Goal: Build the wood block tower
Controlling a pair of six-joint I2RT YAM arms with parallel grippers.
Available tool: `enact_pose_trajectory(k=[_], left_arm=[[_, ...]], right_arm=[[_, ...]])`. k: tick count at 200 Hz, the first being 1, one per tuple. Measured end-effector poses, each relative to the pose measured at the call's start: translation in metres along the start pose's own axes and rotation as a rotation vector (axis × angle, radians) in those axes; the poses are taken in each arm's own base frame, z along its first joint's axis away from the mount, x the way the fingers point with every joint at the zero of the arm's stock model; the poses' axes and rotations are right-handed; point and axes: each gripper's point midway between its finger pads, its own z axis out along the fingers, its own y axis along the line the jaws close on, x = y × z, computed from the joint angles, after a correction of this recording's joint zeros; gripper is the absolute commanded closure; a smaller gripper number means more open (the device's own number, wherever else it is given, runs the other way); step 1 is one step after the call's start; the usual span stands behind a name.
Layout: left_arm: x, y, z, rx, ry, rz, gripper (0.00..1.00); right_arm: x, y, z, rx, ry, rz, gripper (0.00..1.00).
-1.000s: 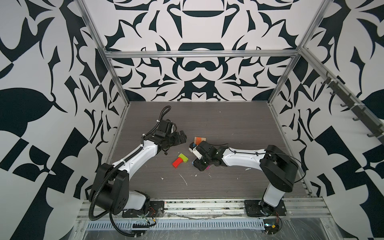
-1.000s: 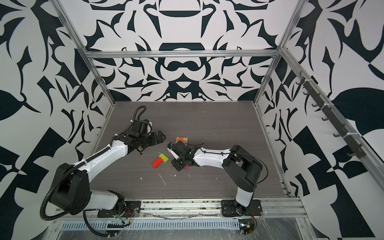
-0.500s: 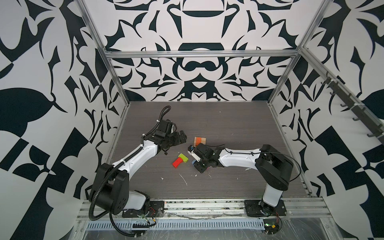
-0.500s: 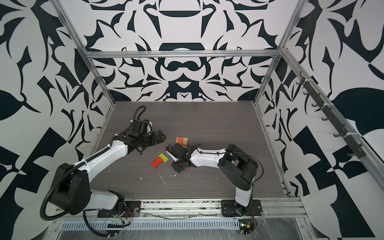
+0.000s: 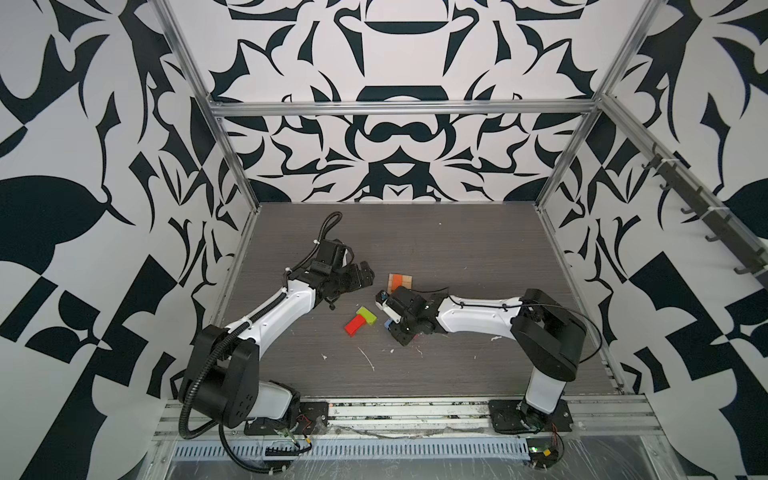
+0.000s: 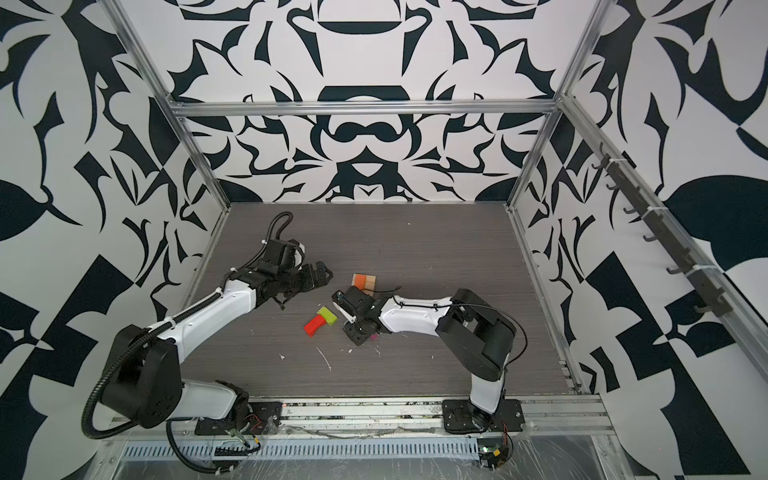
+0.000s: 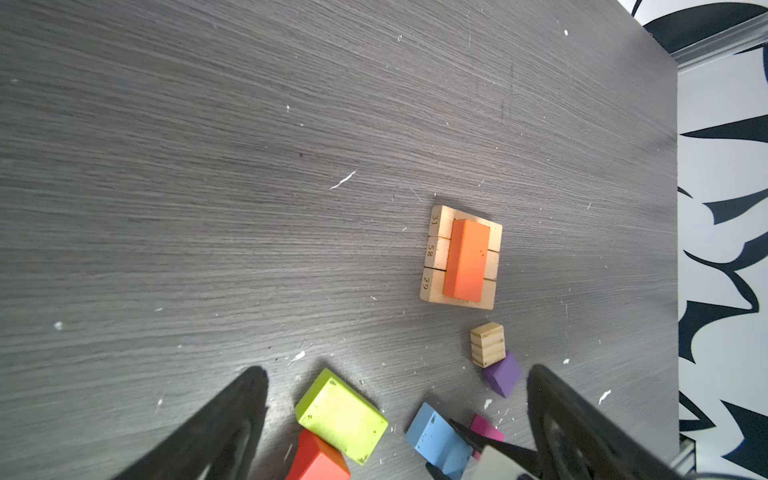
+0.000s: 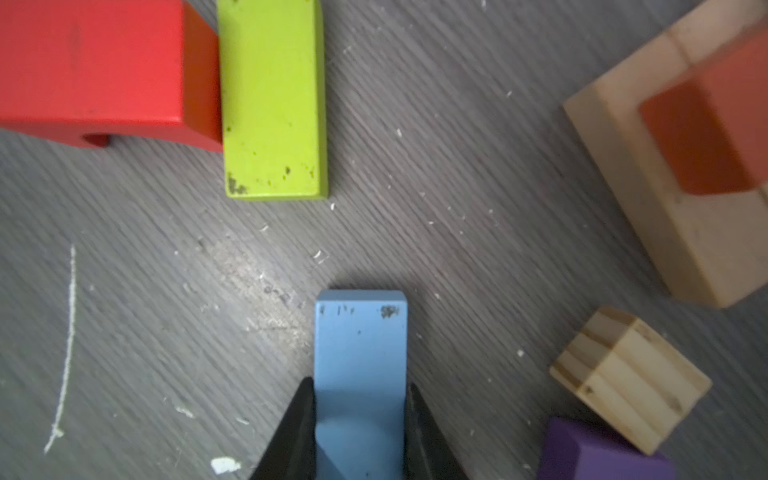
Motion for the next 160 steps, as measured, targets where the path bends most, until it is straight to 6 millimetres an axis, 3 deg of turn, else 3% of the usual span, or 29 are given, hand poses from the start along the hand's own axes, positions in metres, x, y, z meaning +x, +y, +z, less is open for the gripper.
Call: enact_pose_trajectory(k=[86,132,160], left_arm=[[0.003,0.0,0.004,0.003,0.018,-0.003,0.0],[0.004,-0.001,0.004,0.012,0.025,-0.003,0.0],[0.008,0.0,0.01,0.013,0.046,-0.007,0.01]], right_arm=[[-0.011,0.001,-0.011,-0.005,-0.046,0.012,0.74],[-0.029,-0.002,-0.032,-0.014,-0.123,0.067,0.74],[-0.037,-0.015,-0.044,-0.013,-0.166,0.14,0.73]])
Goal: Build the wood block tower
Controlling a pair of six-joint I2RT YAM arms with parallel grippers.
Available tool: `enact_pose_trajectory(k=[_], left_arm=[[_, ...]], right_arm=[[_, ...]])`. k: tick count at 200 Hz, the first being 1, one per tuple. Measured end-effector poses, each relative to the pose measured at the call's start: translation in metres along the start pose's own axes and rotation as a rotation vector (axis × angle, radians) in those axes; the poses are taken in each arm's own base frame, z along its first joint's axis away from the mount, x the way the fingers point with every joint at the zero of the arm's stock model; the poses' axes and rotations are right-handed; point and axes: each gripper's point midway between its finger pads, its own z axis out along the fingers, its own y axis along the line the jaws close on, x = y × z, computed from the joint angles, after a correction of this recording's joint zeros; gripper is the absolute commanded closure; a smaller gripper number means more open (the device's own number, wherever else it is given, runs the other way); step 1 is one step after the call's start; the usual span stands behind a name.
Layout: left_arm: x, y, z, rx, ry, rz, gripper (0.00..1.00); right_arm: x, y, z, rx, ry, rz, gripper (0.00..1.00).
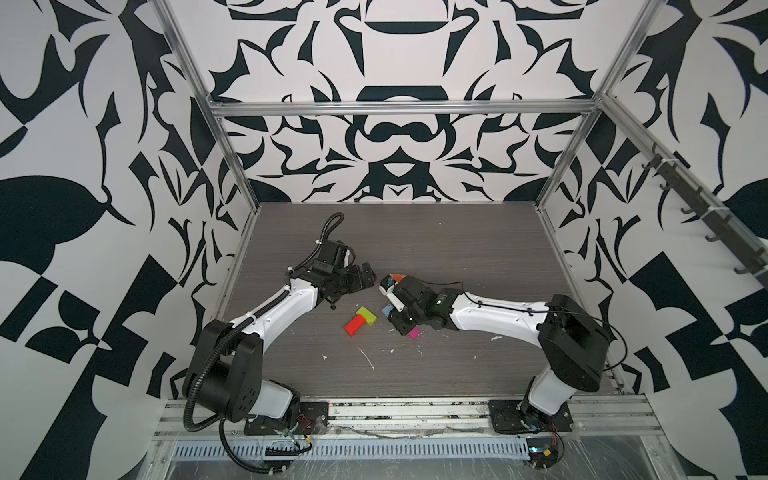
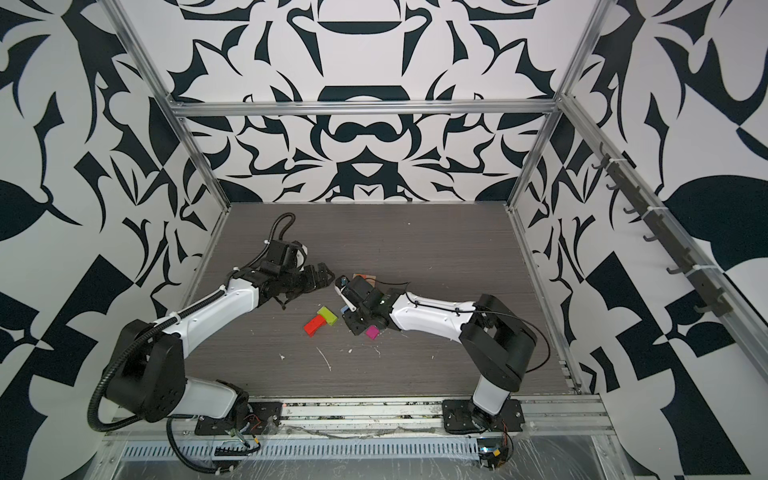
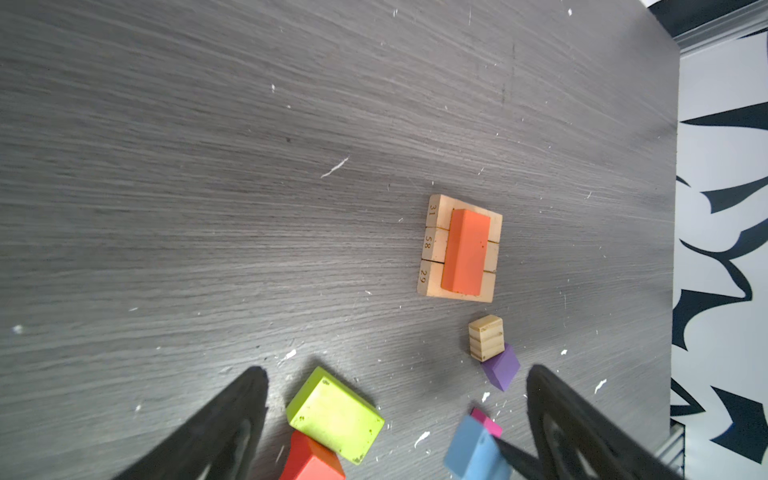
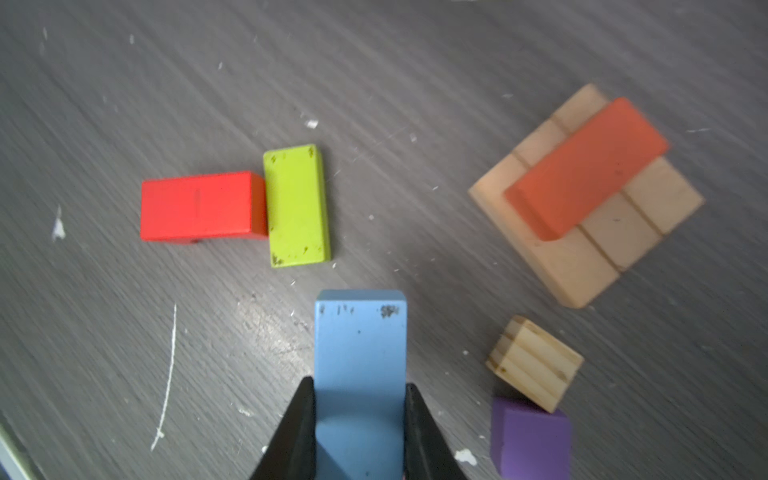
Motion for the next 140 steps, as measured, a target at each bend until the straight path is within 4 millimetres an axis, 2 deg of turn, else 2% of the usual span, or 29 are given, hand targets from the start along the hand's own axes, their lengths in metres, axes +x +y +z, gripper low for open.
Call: enact_pose_trajectory(k=[69,114,140], left_arm=[[0.007,0.0,0.013,0.012,0.056,-0.011,0.01],[0.006,-0.006,0.015,0.037,0.066,-0.012,0.02],[0.005,-0.008,0.015,0.045,0.066,-0.014,0.02]], right_arm=[[-0.017,-0.055,-0.02,0.011,-0.08,0.277,0.74],[-0.026,-0.083,-0.021,-0.018,-0.121,0.476,0.74],[-0.031,-0.095,-0.015,-0.023,-0.143,0.559,0.75]])
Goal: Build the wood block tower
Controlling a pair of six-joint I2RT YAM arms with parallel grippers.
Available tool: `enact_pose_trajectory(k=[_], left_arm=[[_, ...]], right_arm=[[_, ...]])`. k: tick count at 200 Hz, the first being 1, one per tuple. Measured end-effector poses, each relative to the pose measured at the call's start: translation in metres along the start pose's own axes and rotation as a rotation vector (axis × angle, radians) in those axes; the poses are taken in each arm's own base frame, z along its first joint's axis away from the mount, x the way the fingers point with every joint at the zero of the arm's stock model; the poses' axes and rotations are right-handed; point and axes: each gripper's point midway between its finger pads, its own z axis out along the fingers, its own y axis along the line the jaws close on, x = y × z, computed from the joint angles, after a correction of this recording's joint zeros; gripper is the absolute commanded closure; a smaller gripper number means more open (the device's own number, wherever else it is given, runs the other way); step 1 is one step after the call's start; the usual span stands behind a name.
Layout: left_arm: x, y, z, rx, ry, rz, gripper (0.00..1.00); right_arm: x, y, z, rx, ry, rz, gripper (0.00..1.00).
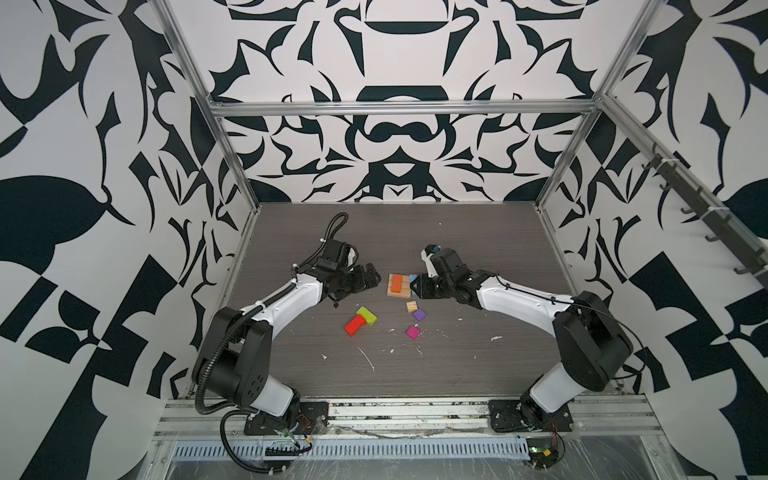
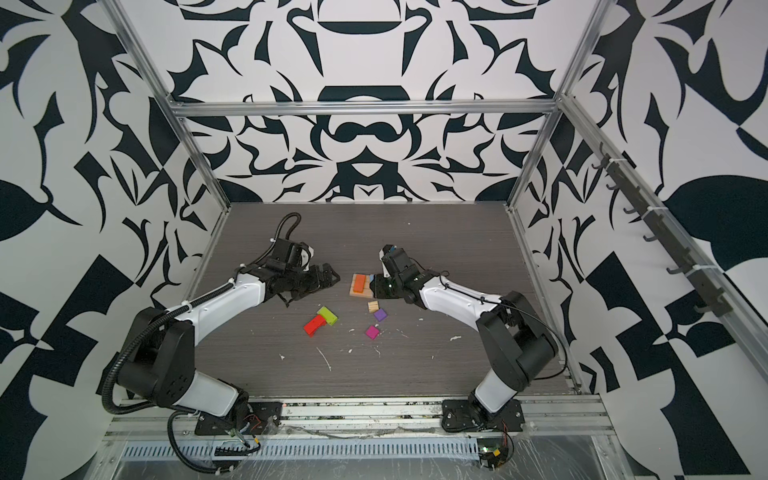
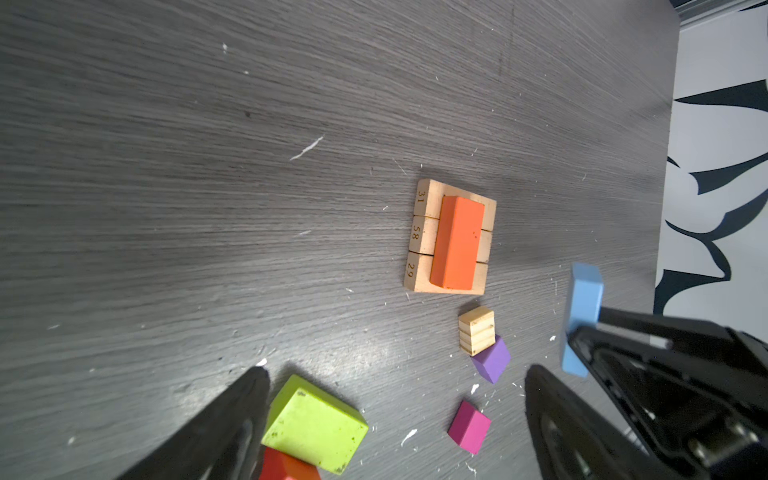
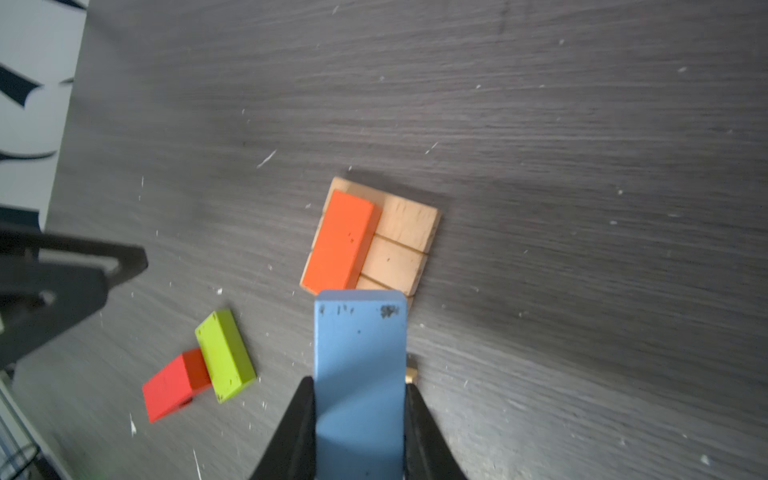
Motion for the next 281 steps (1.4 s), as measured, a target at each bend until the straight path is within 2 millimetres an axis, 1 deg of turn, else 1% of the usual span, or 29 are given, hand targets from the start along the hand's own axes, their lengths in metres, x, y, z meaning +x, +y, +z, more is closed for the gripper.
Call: enact_pose_trajectory(k=[26,51,102,145,169,226,281], left_arm=[[-0.001,-0.001,0.0,0.006,-0.002,0.001,0.02],[-0.001,-0.003,0.0,0.014,0.0,0.001,0.02],[0.0,-0.004,0.0,0.021,0.003,-0.001,0.02],[0.0,-0.005,0.0,0.025,0.003,-0.004,0.02],[-0.001,-0.006,0.0,0.03,0.001,-0.003,0.02],[-0.002,-0.008,0.0,0.038,-0.001,-0.001,0.03],[-0.001,-0.009,0.0,0.044,0.002,-0.001,0.03]], right_arm=[[0.002,-0.004,0.011,0.003,0.003,0.061,0.75],[0.003,-0.009,0.017,0.014,-0.007,0.123,0.77],[-0.01,-0.012,0.021,0.023,-0.075,0.22,0.77],[-0.003,-0.022,0.036,0.055,-0.062,0.279,0.77],[-0.001,-0.026,0.04,0.067,-0.06,0.299,0.77],[-0.005,-0.019,0.04,0.061,-0.081,0.306,0.77],[-0.007,-0.007,0.049,0.051,-0.077,0.292,0.77]])
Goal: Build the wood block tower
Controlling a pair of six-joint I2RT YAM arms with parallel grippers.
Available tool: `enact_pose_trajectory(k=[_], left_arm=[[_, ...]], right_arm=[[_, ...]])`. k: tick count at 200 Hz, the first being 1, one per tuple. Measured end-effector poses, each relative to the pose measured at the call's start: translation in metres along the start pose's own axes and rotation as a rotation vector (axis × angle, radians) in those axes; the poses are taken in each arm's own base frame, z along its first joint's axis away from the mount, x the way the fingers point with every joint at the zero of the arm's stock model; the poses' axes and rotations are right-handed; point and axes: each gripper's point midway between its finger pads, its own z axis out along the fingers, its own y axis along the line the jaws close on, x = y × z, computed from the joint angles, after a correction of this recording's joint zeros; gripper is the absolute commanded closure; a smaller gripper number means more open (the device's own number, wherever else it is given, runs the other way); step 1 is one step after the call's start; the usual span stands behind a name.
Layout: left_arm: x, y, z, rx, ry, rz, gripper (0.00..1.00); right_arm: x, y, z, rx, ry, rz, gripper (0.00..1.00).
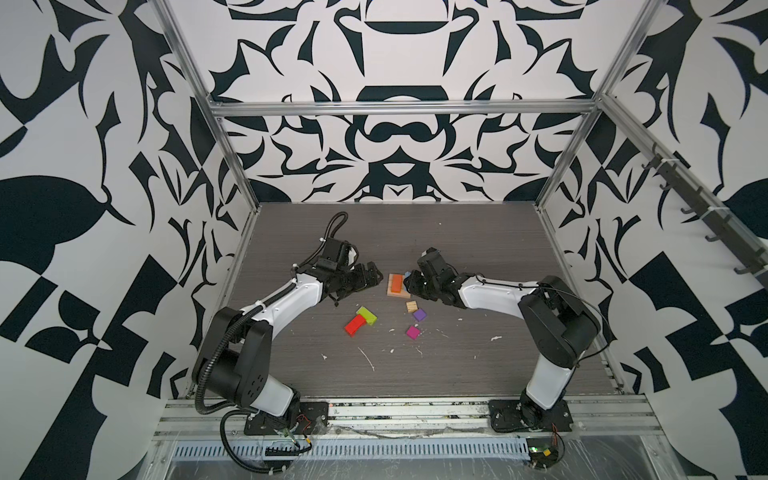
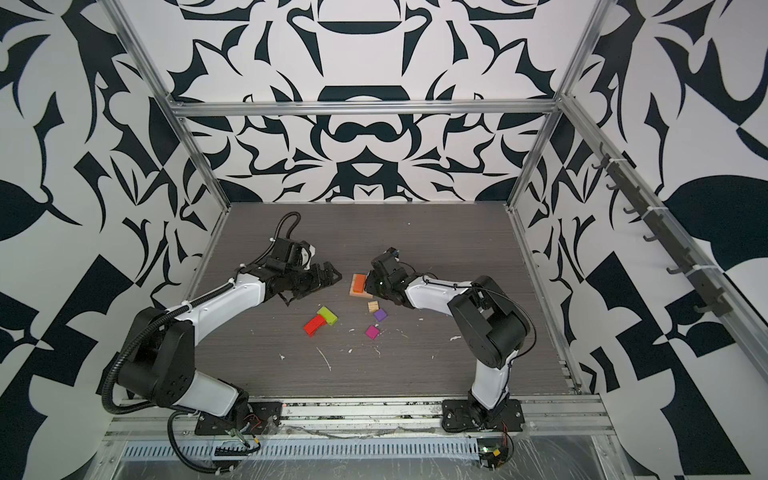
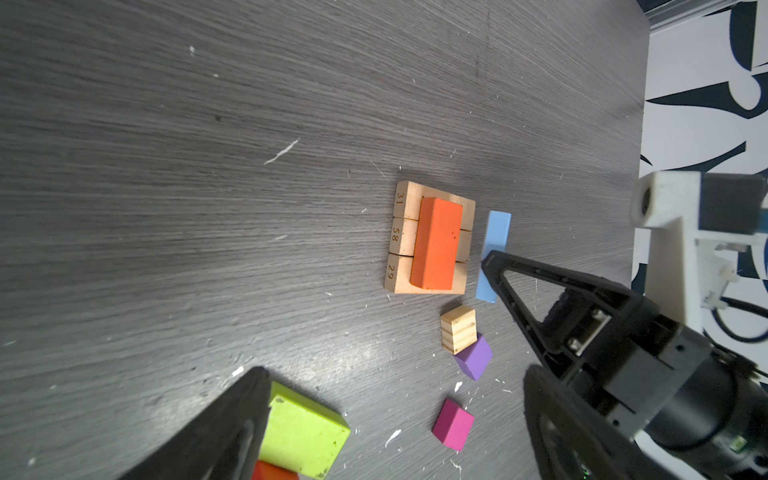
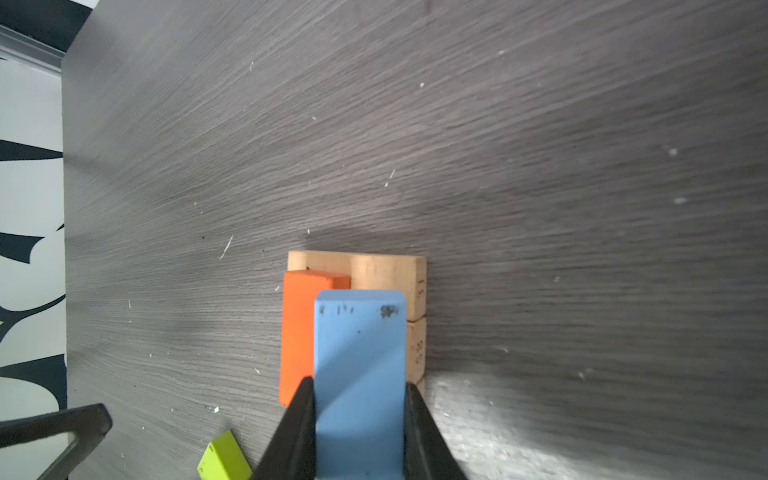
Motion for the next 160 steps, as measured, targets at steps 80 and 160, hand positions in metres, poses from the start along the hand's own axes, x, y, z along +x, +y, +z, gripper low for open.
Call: enact_pose_trajectory(k=[80,160], left_arm=[[-0.0005,-0.0004,0.0,0.002,-0.002,0.001,0.03],[-0.0012,-0.001,0.0,0.004,-0.005,0.001,0.03]], right_arm=[[-0.0013,0.0029,0.0017,0.005,-0.009,-0.003,0.76],[0.0023,-0.0039,0.0091,0.031,-0.001,-0.005,0.76]])
